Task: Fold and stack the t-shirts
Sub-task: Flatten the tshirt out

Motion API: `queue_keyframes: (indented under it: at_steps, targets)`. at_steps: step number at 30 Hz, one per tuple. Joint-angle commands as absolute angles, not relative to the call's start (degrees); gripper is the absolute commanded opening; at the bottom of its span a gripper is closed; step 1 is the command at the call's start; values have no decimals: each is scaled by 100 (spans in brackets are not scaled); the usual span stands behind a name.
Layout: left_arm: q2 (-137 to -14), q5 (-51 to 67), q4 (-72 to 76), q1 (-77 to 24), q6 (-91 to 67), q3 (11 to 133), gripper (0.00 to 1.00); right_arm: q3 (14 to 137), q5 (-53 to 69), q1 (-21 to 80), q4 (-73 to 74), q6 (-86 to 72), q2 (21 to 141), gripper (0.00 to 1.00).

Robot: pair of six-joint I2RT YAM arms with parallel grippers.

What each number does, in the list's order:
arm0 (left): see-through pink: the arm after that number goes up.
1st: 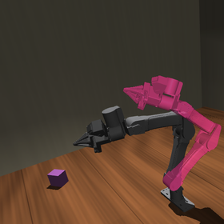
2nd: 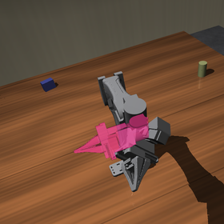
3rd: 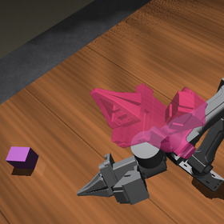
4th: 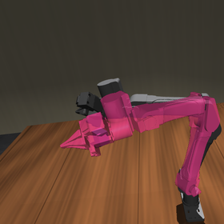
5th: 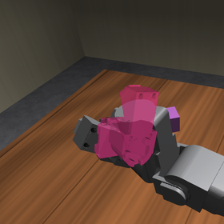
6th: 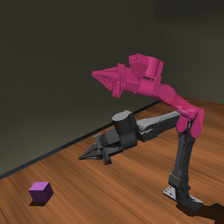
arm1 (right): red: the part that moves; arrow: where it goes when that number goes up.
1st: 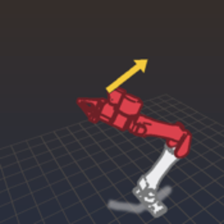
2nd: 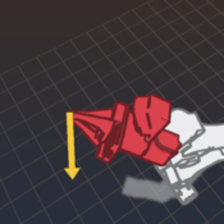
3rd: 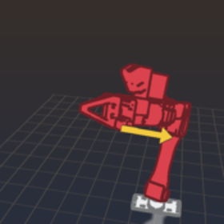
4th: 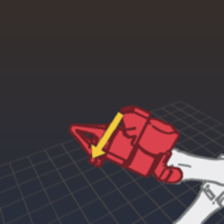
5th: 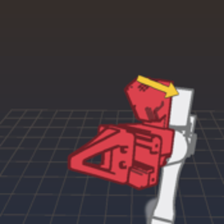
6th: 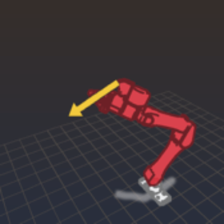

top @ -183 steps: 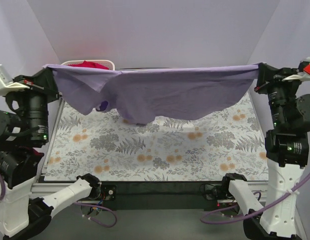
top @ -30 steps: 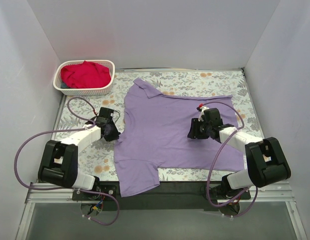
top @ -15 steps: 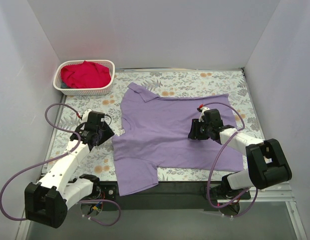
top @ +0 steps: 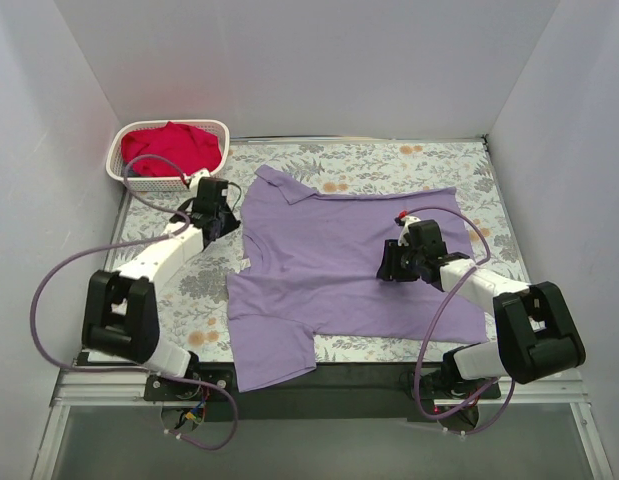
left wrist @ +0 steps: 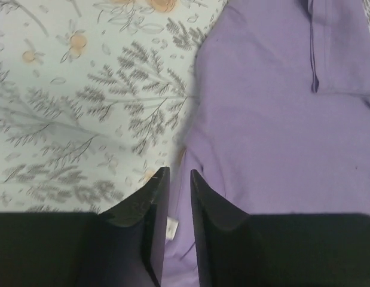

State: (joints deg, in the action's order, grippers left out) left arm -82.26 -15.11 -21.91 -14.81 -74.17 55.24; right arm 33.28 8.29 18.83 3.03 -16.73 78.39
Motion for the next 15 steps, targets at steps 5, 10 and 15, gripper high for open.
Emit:
queue_keyframes:
  at_steps: [5, 10, 15]
  targets:
    - [-9825, -1390, -1196, -1433, -6549, 6573, 20, 3085, 721, 1881, 694, -1617, 7813, 43]
    - [-10555, -1108, -1116, -1459, -6477, 7066, 15, 3120, 738, 1890, 677, -1608, 7901, 43]
    - [-11003, -1125, -1125, -1756, -6486, 7365, 4, 3103, 738, 1890, 668, -1600, 7945, 42]
